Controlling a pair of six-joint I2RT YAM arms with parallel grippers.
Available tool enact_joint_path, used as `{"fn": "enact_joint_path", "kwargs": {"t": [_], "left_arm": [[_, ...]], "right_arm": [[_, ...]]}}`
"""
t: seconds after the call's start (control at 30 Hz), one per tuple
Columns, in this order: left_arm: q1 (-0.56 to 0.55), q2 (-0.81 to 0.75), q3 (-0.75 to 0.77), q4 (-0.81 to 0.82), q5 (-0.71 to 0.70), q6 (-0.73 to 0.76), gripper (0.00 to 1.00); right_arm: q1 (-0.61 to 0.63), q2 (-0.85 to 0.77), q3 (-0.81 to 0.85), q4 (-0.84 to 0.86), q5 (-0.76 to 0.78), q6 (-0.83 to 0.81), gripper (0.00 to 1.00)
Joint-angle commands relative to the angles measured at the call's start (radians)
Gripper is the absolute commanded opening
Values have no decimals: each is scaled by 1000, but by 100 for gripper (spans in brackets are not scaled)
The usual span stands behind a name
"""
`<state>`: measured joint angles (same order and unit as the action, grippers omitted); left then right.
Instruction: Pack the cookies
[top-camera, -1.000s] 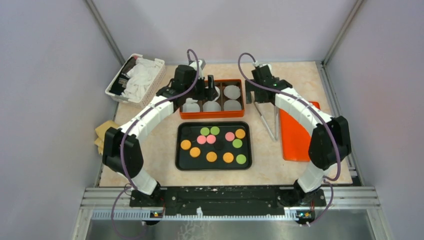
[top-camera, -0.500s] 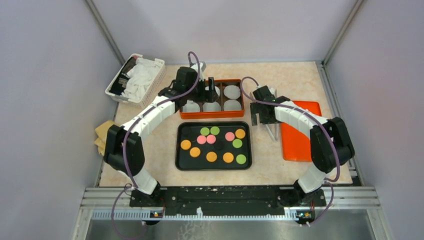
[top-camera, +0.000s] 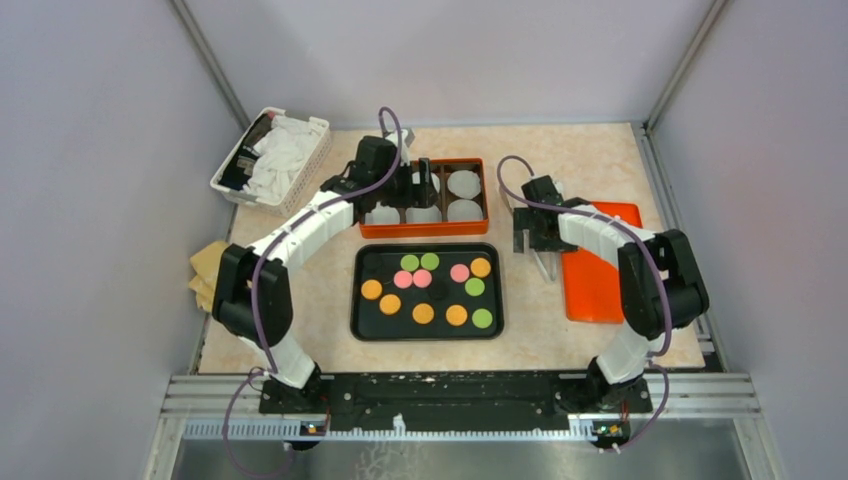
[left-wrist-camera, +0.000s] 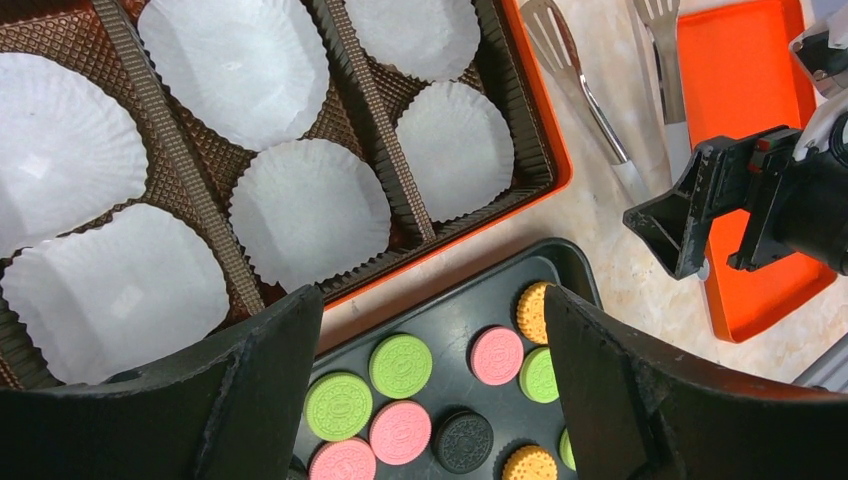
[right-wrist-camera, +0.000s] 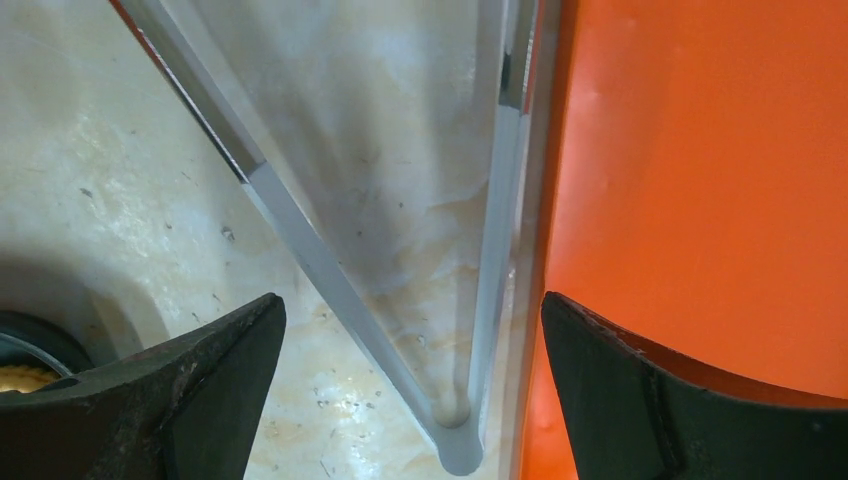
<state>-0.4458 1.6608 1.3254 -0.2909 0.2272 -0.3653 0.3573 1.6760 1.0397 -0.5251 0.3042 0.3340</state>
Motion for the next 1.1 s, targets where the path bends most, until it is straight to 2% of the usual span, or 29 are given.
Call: {"fn": "enact_joint_path", "kwargs": {"t": [0.0, 0.2, 0.4, 0.67, 0.93, 1.07], "left_arm": [[2, 22, 10, 15, 27, -15, 88], [1, 56, 45, -62, 35, -20, 87], [1, 72, 68, -118, -18, -13, 87], [1, 73, 88, -129, -79, 5, 88], [1, 69, 77, -125, -71, 9, 88], [3, 60, 41, -95, -69, 11, 88]], "right_arm": [[2, 14, 2, 60, -34, 4, 99], [3, 35, -24, 103, -71, 11, 99], [3, 57, -41, 148, -168, 18, 99], [29, 68, -34, 154, -214, 18, 99], [61, 120, 28, 123, -193, 17, 99], [63, 186, 97, 36, -98, 54, 99]]}}
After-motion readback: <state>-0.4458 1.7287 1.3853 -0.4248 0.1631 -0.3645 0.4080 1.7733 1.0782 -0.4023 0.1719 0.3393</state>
